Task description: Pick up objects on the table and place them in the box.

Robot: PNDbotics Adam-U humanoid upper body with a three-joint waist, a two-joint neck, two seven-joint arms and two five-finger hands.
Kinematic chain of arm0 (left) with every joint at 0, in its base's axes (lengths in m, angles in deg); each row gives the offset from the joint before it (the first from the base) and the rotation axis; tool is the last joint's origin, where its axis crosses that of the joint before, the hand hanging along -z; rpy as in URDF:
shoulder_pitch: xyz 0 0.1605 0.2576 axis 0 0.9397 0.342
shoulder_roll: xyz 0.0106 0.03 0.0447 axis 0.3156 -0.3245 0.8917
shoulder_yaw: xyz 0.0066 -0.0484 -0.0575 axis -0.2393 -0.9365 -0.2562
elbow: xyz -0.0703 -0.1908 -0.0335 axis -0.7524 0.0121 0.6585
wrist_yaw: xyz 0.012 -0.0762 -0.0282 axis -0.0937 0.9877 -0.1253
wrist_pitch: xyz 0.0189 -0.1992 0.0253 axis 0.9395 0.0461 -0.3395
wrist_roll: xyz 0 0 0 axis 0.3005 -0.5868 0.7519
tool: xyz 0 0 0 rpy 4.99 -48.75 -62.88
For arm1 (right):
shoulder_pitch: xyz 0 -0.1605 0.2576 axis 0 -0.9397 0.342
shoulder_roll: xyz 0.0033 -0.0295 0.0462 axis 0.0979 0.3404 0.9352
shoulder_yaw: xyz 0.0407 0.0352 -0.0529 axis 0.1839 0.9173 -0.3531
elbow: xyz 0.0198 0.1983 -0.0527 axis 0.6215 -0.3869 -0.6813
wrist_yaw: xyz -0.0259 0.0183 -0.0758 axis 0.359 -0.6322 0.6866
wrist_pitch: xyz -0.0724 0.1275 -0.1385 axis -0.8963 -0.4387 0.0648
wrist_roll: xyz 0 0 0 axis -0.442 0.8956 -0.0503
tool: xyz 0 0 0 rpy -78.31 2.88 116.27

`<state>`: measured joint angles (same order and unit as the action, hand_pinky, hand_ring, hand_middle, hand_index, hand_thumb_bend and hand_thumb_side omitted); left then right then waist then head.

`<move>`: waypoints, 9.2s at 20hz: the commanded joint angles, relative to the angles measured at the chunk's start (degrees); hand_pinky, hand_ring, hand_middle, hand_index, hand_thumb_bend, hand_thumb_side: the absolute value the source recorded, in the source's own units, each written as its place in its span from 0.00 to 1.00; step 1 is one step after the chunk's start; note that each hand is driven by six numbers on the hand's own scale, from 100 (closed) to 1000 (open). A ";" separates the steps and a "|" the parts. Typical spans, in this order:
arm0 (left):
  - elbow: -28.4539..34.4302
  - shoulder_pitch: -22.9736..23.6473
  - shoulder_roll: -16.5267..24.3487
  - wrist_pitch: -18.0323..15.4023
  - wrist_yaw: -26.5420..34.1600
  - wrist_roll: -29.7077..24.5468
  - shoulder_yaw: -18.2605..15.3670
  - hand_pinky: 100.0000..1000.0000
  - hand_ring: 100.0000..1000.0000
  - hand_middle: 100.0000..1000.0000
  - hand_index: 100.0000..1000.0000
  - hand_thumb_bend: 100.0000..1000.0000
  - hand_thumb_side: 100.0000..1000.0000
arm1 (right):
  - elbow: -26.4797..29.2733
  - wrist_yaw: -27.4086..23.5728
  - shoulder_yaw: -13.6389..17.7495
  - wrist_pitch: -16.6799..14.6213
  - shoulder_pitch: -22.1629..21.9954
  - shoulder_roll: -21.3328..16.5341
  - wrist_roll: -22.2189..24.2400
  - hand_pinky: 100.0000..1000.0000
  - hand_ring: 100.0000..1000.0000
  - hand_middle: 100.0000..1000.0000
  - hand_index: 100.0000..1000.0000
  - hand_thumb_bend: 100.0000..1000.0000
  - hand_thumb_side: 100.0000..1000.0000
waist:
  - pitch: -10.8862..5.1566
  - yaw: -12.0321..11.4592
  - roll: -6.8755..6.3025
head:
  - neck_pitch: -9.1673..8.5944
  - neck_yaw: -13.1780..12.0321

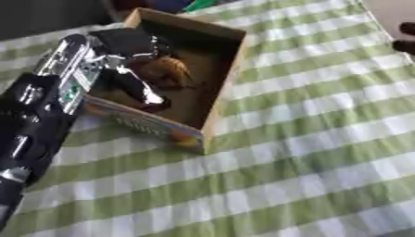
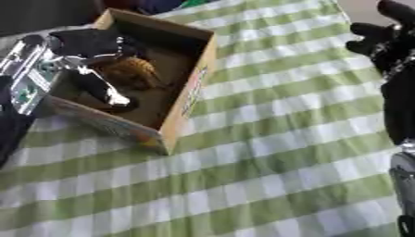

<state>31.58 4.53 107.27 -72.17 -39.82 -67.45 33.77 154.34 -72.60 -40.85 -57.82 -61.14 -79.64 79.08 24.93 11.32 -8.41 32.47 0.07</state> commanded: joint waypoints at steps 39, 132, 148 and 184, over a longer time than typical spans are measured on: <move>33.53 13.92 3.10 18.52 20.96 18.25 -21.37 0.50 0.65 0.60 0.83 0.00 0.80 | 1.11 -1.39 2.06 -0.24 -1.05 0.89 -4.97 0.73 0.79 0.47 0.84 0.00 1.00 | -9.55 -6.37 5.83 | 7.27 0.96; 5.63 25.89 27.99 15.15 18.30 13.66 -2.16 0.59 0.85 0.83 0.99 0.59 0.75 | 1.11 -1.38 1.49 -0.87 -1.76 -1.42 -5.55 0.72 0.82 0.49 0.86 0.00 1.00 | -8.33 -6.89 6.13 | 6.37 -0.13; 4.55 21.87 24.24 19.63 17.13 0.56 -4.26 0.52 0.79 0.75 0.92 0.52 0.72 | 1.11 -1.01 1.58 -0.43 -1.70 -1.01 -5.22 0.73 0.82 0.49 0.86 0.00 1.00 | -6.94 -6.14 6.14 | 5.36 -0.61; 7.22 21.56 23.93 25.33 15.02 2.37 -4.54 0.20 0.52 0.47 0.63 0.00 0.17 | 1.11 -1.21 1.99 0.24 -2.48 -0.33 -5.21 0.73 0.82 0.48 0.86 0.00 1.00 | -7.09 -6.09 5.87 | 5.68 -1.08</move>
<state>37.53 27.27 128.56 -47.64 -25.09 -65.43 29.95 154.34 -73.72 -39.40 -57.72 -63.96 -79.24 73.84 19.31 5.29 -2.54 38.20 -1.07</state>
